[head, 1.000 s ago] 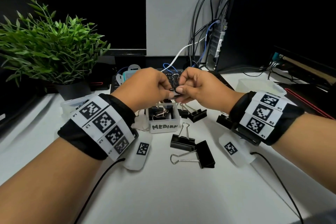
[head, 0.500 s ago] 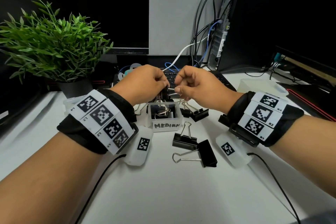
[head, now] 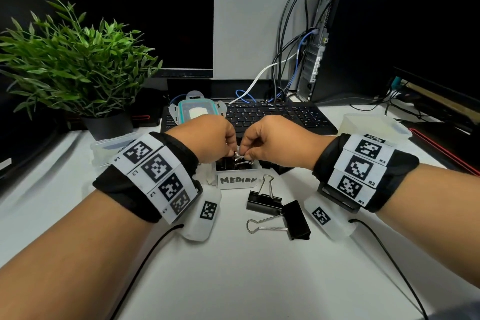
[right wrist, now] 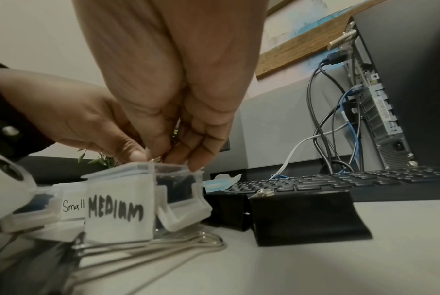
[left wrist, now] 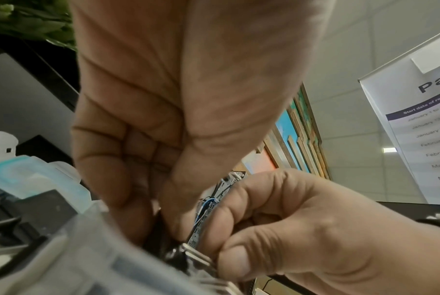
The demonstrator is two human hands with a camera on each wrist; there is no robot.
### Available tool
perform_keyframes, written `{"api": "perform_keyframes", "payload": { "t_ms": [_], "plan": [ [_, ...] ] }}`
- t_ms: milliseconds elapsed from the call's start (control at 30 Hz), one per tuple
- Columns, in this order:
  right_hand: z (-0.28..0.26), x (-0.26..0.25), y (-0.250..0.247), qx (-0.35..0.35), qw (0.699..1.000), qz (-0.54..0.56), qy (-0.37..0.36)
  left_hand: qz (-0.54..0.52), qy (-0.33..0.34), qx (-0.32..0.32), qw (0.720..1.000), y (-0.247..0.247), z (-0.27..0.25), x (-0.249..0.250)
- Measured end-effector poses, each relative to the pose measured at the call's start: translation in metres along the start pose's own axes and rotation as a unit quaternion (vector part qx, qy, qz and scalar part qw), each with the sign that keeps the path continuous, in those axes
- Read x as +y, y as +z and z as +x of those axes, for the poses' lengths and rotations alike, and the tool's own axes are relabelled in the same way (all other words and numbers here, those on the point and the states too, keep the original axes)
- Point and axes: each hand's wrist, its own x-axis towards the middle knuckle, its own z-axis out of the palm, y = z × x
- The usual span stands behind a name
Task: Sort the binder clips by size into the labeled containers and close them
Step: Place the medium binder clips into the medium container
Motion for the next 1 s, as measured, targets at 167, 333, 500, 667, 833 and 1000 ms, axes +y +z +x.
{"api": "perform_keyframes", "payload": {
  "t_ms": [167,333,500,667,833,1000],
  "plan": [
    [0.0015,-0.0067,0.0050,-0.027,0.998,-0.052,-0.020,0.022,0.008,0.000,1.000,0.0012,-0.0012,-0.0001],
    [0.0004,-0.0090,0.0064,-0.024,0.996,-0.082,-0.028,0.032,-0.001,0.007,0.999,0.0012,-0.0011,-0.0013],
    [-0.0007,-0.0076,0.0063,-0.032,0.996,-0.083,-0.016,0.042,-0.020,-0.006,0.999,0.0000,-0.0015,-0.0015],
    [-0.0024,-0.0086,0.0061,-0.036,0.998,-0.054,-0.004,0.055,-0.011,-0.014,0.998,-0.0037,-0.0023,-0.0042],
    [0.0002,-0.0052,0.0069,-0.038,0.996,-0.080,0.011,0.055,-0.011,-0.041,0.998,-0.0039,-0.0029,-0.0086],
    [0.0023,-0.0056,0.0057,-0.046,0.996,-0.075,0.010,0.038,-0.006,-0.036,0.999,-0.0027,-0.0016,-0.0062]
  ]
}}
